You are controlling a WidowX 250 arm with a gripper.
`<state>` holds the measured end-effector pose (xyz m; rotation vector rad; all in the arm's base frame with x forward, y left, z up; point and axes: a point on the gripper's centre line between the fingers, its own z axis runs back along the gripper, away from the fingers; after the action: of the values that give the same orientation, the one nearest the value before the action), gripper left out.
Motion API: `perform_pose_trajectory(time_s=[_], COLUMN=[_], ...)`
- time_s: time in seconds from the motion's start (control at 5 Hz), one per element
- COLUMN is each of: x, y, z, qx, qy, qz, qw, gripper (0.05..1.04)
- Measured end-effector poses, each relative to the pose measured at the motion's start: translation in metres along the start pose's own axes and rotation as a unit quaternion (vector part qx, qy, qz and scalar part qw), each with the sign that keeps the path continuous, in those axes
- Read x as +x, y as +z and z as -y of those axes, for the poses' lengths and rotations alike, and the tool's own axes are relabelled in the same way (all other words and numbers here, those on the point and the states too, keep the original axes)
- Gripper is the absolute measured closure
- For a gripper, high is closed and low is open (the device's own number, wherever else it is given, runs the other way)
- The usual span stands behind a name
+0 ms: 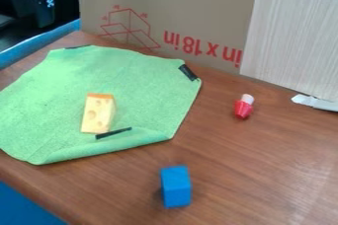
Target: Took the yellow figure from cloth to table
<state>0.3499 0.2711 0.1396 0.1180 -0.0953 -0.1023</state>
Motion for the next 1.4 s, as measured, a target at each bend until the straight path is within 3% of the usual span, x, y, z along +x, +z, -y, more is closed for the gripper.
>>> perform_pose_trajectory(time_s=[0.2,0.4,0.6,0.8,1.2,1.4], x=[-0.003,-0.025,-0.034,-0.050,-0.047,-0.041], y=[-0.020,-0.033,0.005,0.008,0.000,-0.012], z=[0.005,0.050,0.090,0.109,0.133,0.148], qx=[-0.018,-0.044,-0.015,-0.017,-0.029,-0.048], qy=[0.001,0.008,-0.008,-0.009,0.038,0.077], qz=[-0.015,0.000,0.052,0.061,0.061,0.043], qw=[0.9997,0.9990,0.9985,0.9979,0.9970,0.9949], gripper=[0.083,0.082,0.082,0.082,0.082,0.082])
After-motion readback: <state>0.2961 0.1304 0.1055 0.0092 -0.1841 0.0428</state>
